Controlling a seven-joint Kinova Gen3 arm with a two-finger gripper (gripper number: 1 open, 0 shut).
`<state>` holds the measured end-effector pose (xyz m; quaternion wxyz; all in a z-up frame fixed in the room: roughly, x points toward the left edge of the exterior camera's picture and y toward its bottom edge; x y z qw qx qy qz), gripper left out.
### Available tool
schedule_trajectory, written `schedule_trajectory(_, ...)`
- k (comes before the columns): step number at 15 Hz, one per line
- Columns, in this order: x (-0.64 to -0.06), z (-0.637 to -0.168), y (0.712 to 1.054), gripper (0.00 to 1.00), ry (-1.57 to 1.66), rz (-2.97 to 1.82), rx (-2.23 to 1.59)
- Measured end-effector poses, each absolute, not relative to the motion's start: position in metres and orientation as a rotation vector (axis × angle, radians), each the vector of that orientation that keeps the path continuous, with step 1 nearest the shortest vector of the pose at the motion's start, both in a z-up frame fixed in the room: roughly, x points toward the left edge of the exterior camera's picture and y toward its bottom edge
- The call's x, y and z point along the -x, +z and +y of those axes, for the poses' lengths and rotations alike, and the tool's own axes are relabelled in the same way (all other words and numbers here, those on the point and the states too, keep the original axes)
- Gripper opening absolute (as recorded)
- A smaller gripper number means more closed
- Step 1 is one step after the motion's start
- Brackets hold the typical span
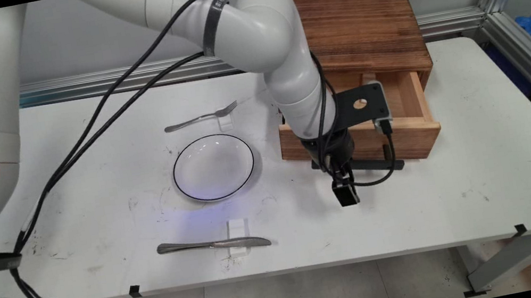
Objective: Open the drawer
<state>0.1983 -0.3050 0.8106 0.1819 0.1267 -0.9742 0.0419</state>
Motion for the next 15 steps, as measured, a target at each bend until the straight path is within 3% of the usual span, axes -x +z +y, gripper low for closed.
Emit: schedule_trajectory(15,-0.202,-0.278,0.806,1.00,0.120,-2.772,-0.321)
